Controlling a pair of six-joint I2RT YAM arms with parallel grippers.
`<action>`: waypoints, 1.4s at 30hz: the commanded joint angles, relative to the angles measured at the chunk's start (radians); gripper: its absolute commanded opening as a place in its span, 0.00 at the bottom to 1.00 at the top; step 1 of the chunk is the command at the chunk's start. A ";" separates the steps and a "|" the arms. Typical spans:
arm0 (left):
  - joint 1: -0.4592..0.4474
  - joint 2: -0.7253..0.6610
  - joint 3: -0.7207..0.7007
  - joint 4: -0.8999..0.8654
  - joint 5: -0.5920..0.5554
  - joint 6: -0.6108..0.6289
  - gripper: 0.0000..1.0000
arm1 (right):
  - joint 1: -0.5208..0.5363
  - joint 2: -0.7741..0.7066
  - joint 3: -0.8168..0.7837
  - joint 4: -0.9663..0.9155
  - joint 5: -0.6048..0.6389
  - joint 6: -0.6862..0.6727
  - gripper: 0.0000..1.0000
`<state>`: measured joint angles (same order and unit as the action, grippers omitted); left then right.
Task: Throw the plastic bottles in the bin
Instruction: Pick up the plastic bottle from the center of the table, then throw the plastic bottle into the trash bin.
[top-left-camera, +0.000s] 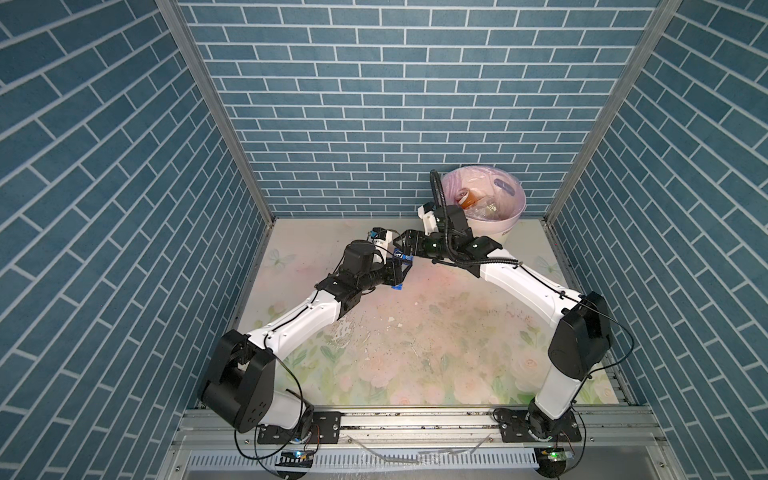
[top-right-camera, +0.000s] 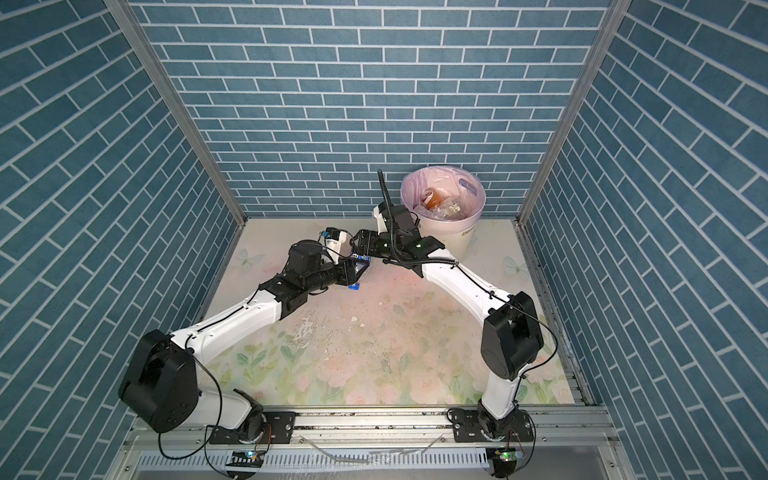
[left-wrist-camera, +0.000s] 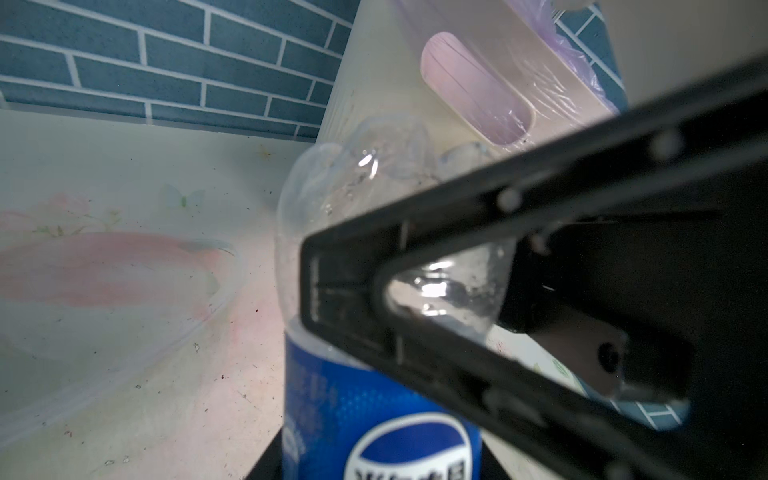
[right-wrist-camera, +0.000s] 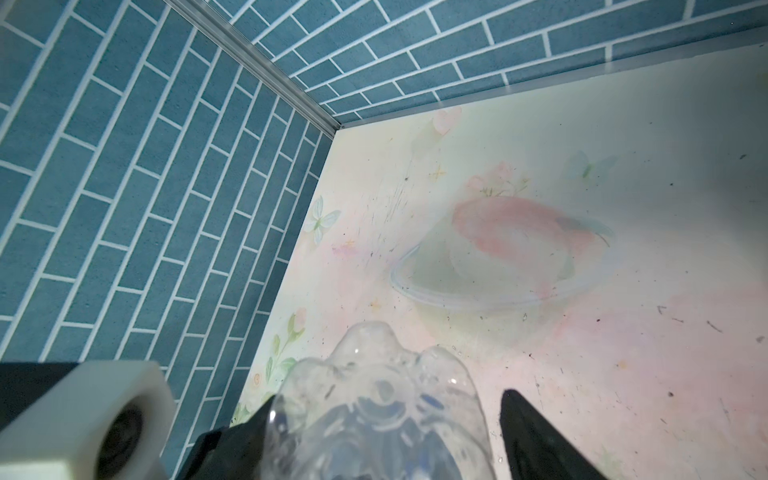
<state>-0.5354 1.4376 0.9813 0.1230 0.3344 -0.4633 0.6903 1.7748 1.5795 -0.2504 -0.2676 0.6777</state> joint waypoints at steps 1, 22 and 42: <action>-0.005 -0.032 0.013 0.020 -0.006 0.016 0.51 | 0.002 0.018 0.055 0.012 0.004 0.027 0.74; -0.004 -0.135 -0.001 -0.082 -0.066 0.065 0.99 | -0.098 -0.039 0.145 -0.151 0.109 -0.125 0.35; -0.026 -0.069 0.263 -0.076 0.005 0.109 0.99 | -0.232 -0.214 0.722 -0.241 0.766 -0.686 0.34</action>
<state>-0.5495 1.3407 1.2308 0.0395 0.3161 -0.3698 0.4675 1.5963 2.3444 -0.6086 0.3435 0.1371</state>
